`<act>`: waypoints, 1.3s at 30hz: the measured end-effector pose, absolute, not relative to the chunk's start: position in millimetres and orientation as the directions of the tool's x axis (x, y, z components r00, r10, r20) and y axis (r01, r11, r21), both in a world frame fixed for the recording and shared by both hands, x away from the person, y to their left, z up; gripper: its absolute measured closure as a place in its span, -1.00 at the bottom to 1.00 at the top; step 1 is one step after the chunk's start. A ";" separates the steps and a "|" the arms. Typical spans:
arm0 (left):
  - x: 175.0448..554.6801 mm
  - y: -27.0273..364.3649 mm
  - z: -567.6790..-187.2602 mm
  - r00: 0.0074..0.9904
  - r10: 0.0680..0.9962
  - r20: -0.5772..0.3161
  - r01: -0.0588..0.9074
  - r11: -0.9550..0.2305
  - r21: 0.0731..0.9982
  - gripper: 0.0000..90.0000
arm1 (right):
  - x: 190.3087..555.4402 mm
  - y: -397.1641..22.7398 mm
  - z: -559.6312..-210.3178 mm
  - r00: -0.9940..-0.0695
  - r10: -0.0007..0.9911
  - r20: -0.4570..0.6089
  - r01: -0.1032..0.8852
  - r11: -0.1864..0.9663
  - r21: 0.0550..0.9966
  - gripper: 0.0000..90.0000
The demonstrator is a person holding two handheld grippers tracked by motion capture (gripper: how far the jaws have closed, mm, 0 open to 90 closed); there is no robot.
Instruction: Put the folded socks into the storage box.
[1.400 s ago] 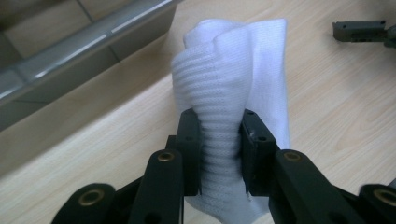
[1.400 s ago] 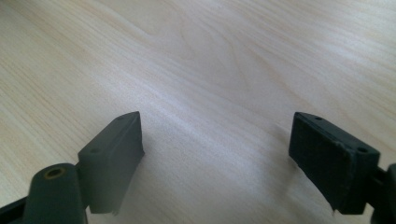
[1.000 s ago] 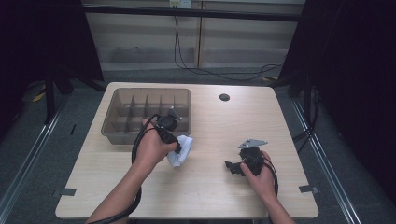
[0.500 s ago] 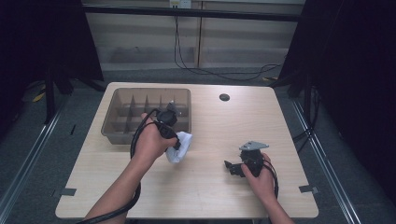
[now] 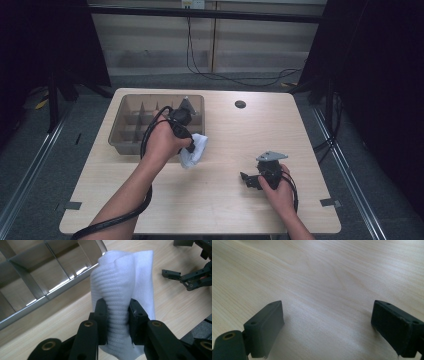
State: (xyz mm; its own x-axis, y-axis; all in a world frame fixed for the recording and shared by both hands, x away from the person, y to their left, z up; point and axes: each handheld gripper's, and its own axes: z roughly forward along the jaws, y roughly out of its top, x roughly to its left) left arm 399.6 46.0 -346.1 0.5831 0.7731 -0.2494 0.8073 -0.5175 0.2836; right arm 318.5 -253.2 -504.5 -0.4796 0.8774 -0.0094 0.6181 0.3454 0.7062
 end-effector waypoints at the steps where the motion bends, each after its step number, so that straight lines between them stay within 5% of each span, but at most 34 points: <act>1: 400.6 45.8 -344.7 0.583 0.772 -0.254 0.808 -0.519 0.279 0.61 | 318.5 -253.2 -504.5 -0.480 0.877 -0.009 0.618 0.345 0.706 -0.77; 25: 431.3 34.6 -316.1 0.561 0.779 -0.279 0.818 -0.470 0.332 0.61 | 318.3 -252.8 -504.3 -0.477 0.879 -0.007 0.622 0.344 0.704 -0.77; 39: 460.4 39.7 -341.2 0.501 0.822 -0.270 0.838 -0.384 0.387 0.60 | 319.3 -253.0 -504.4 -0.488 0.873 -0.010 0.616 0.352 0.705 -0.77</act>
State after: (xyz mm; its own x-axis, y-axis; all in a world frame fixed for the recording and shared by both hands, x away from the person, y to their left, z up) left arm 460.4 39.7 -341.2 0.5012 0.8223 -0.2696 0.8384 -0.3842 0.3867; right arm 319.3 -253.0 -504.4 -0.4876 0.8730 -0.0096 0.6162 0.3519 0.7047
